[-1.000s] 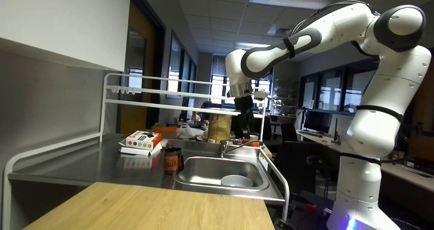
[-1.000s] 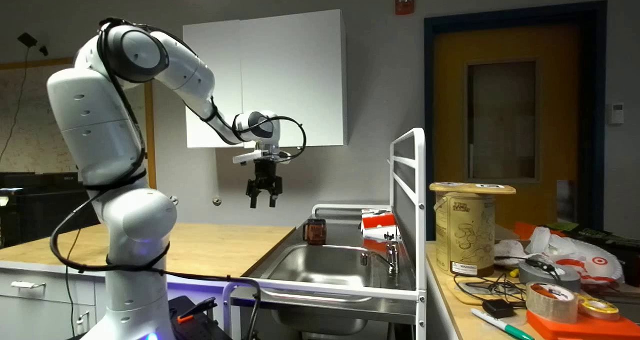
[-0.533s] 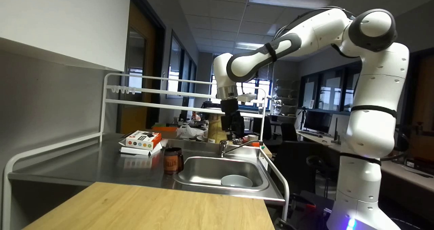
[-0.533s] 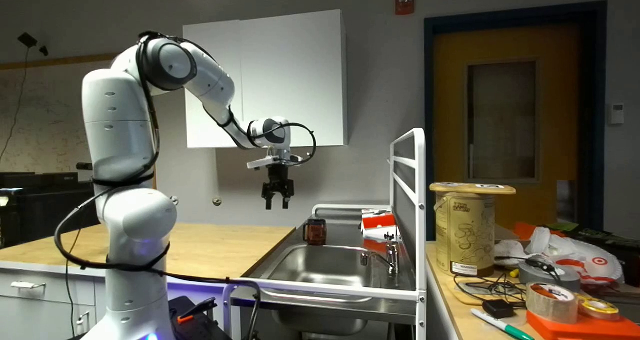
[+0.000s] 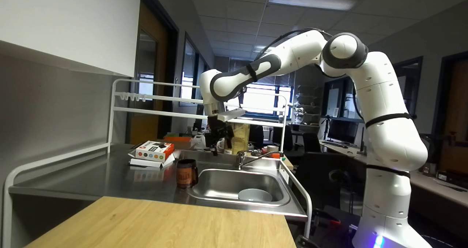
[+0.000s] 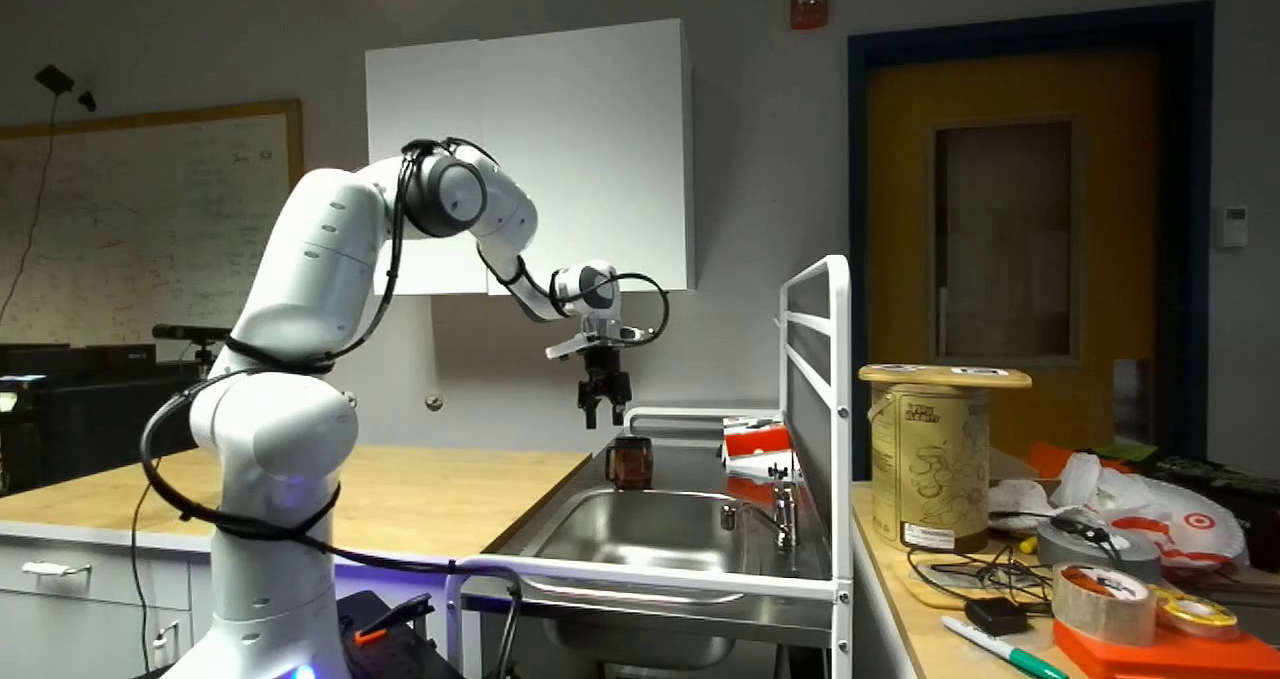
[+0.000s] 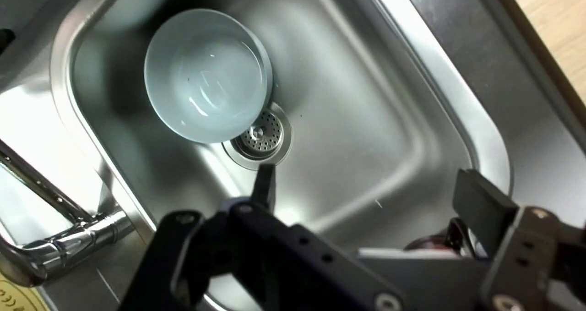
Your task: Put the mug in the sink
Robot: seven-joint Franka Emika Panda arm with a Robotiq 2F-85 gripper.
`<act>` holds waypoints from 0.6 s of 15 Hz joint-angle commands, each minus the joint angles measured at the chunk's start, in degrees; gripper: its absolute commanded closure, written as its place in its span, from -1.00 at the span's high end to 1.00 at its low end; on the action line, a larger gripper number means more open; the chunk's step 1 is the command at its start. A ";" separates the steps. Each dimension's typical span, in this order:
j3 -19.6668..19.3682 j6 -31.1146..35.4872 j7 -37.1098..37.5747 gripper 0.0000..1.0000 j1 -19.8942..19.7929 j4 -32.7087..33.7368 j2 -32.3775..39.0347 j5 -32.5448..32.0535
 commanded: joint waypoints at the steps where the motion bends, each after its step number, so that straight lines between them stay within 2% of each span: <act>1: -2.23 -4.13 1.81 1.00 3.05 14.41 9.54 1.58; 5: -3.88 -6.69 1.66 1.00 5.12 26.75 17.25 2.80; 9: -5.50 -9.36 1.45 1.00 5.42 38.34 24.37 4.77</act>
